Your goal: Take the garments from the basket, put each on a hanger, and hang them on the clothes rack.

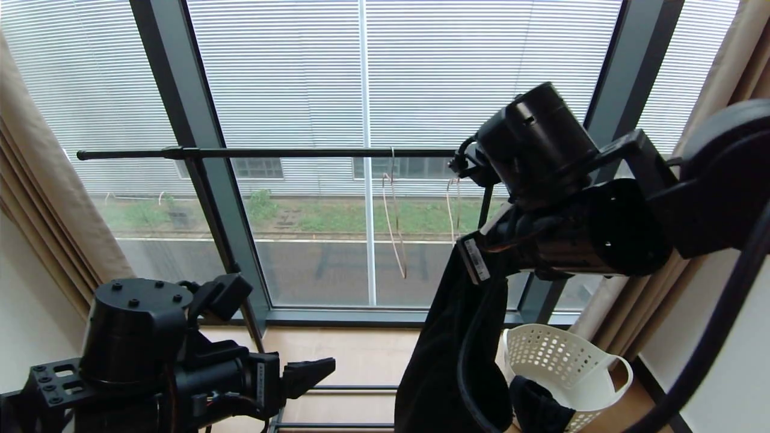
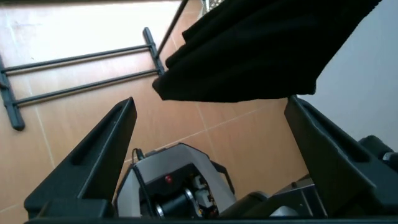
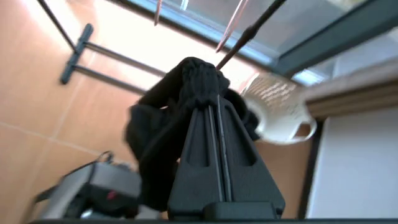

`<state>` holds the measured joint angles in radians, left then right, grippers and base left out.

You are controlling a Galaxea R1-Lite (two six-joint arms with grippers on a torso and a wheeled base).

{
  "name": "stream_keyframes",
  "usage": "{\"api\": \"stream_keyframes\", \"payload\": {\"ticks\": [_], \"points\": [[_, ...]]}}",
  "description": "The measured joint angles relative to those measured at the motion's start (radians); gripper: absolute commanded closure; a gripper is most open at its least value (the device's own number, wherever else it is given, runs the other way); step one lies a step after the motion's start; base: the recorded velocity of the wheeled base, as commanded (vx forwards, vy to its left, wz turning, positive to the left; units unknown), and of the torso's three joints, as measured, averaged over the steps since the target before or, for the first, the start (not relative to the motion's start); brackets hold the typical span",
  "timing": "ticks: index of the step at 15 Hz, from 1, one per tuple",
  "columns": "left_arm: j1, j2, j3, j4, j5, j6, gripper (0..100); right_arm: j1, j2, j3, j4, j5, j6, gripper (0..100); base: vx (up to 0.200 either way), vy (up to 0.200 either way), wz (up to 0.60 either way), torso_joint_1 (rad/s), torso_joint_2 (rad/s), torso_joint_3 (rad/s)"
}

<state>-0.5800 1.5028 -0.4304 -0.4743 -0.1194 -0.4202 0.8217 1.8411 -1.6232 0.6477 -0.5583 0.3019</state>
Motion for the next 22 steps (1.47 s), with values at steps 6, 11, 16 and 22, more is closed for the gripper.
{"api": "stream_keyframes", "payload": {"ticks": [6, 11, 16, 22], "points": [[-0.146, 0.122, -0.101, -0.012, 0.089, -0.072, 0, 0.049, 0.124, -0.171, 0.119, 0.076, 0.148, 100, 0.0, 0.0, 0.0, 0.0, 0.0, 0.0], [-0.184, 0.257, -0.194, -0.044, 0.176, -0.082, 0, 0.086, 0.134, -0.176, 0.114, 0.075, 0.15, 100, 0.0, 0.0, 0.0, 0.0, 0.0, 0.0], [-0.188, 0.435, -0.313, -0.043, 0.24, -0.085, 0, 0.116, 0.132, -0.197, 0.114, 0.073, 0.152, 100, 0.0, 0.0, 0.0, 0.0, 0.0, 0.0], [-0.184, 0.497, -0.267, -0.065, 0.299, -0.082, 0, 0.074, 0.08, -0.14, 0.114, 0.07, 0.152, 100, 0.0, 0.0, 0.0, 0.0, 0.0, 0.0]]}}
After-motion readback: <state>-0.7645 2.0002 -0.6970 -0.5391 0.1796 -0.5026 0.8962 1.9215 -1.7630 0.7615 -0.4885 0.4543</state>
